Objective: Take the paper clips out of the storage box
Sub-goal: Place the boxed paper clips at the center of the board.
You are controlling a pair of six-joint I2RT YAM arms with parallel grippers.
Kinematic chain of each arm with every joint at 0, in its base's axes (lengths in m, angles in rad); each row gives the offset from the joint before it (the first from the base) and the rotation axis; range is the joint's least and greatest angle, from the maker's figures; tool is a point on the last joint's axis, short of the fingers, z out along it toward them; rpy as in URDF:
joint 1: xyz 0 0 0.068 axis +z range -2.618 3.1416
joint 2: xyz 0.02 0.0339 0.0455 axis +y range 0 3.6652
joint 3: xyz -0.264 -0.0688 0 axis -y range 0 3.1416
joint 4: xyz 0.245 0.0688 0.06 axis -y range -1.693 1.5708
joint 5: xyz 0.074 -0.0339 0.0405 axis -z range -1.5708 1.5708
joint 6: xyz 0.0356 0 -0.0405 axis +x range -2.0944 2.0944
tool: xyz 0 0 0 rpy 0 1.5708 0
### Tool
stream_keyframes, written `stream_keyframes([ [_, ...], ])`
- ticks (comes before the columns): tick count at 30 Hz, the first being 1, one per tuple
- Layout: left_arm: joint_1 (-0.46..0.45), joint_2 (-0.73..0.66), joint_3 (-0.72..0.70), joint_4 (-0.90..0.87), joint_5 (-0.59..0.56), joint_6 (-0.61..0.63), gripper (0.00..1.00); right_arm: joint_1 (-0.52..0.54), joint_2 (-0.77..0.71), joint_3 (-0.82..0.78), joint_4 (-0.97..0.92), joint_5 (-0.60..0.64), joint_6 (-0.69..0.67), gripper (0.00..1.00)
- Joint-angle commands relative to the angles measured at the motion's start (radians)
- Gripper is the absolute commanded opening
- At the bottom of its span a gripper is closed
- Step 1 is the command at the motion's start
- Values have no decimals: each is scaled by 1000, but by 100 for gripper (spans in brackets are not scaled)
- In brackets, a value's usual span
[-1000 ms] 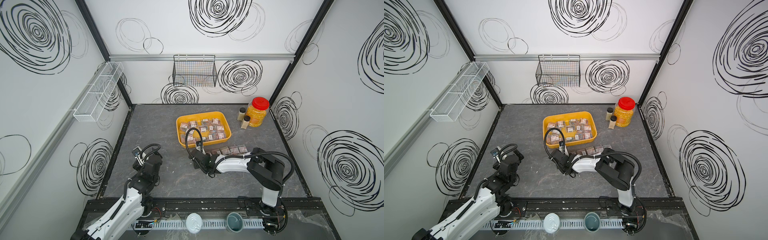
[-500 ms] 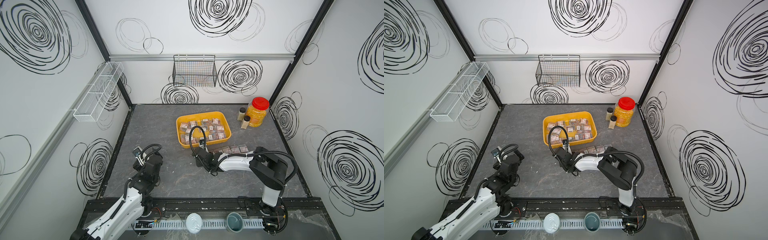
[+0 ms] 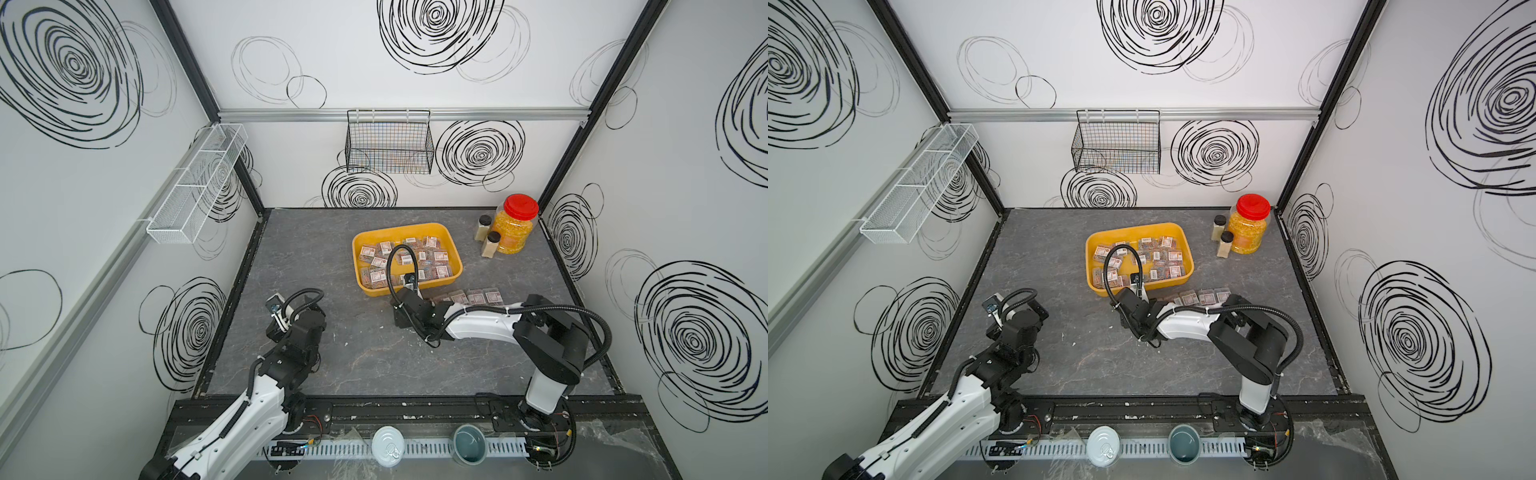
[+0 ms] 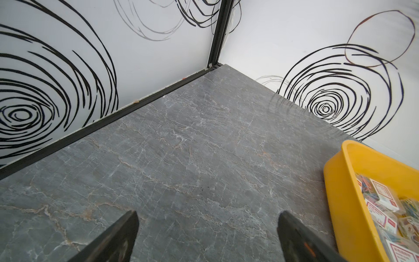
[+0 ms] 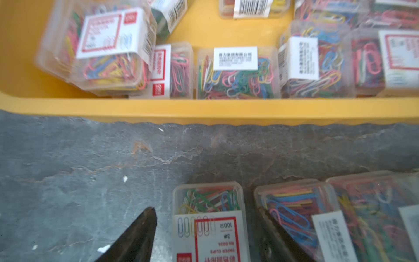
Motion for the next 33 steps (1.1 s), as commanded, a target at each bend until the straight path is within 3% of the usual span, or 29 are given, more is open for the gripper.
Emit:
stream_keyframes([
  [1, -6, -8, 15, 22, -26, -7, 99, 43, -48, -3, -36, 57, 1, 73],
  [7, -10, -1, 19, 20, -31, -8, 99, 99, -22, 10, -23, 86, -19, 65],
  [13, -11, -8, 15, 18, -32, -11, 99, 95, 60, 58, -62, 108, -28, 46],
  [23, -13, 8, 24, 16, -37, -12, 99, 88, 120, 77, -135, 189, -8, 45],
  [33, -18, 9, 22, 19, -36, -9, 99, 73, 91, 36, -131, 210, 17, 43],
])
